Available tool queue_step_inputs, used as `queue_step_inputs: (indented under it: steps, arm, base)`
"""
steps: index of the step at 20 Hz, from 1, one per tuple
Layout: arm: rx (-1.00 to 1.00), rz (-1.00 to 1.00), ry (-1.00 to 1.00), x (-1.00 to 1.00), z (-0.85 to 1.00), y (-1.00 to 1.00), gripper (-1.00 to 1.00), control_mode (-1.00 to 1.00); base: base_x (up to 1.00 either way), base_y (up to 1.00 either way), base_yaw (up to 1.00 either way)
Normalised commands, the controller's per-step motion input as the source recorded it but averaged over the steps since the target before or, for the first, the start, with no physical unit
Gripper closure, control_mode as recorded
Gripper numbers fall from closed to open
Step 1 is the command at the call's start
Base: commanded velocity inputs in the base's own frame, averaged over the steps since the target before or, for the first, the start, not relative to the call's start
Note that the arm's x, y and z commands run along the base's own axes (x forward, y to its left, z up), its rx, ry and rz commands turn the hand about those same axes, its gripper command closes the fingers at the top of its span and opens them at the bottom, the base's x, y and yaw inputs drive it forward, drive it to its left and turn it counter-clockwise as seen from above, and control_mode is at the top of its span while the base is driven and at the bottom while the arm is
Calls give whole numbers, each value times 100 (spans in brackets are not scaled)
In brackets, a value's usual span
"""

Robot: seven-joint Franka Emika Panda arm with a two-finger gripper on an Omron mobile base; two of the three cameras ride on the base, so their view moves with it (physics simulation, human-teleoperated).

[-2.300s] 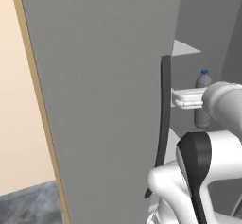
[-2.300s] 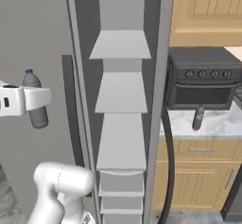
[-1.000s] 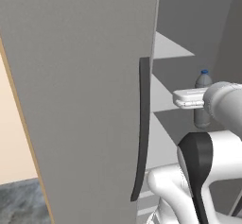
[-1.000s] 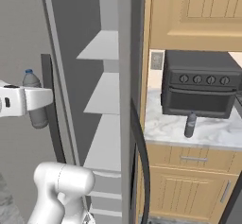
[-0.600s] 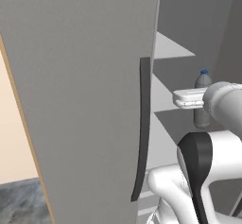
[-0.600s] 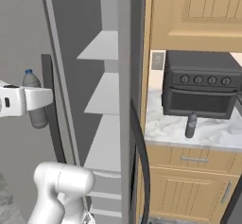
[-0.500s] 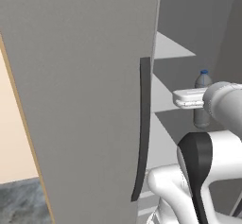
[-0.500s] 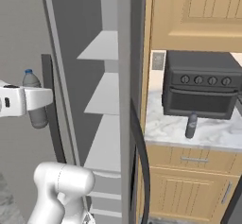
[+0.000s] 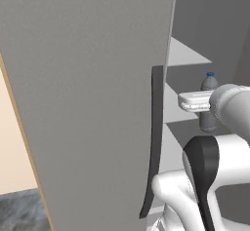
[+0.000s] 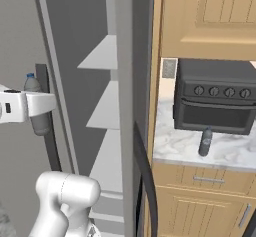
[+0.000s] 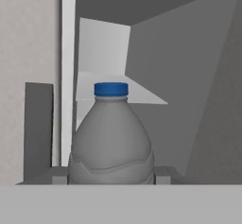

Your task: Take the bottled waters from the counter and place them in the freezer to freeze. Close the freezer door after placing the bottles.

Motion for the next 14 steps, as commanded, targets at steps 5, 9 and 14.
queue_step_inputs:
  steps: [5, 9, 14]
  arm:
    - [0, 0, 0, 0, 0, 0, 100, 100]
    - [0, 0, 0, 0, 0, 0, 100, 100]
    - [0, 0, 0, 0, 0, 0, 100, 100]
  base:
    - [20, -6, 1]
    - [1, -21, 2]
    - [0, -43, 1]
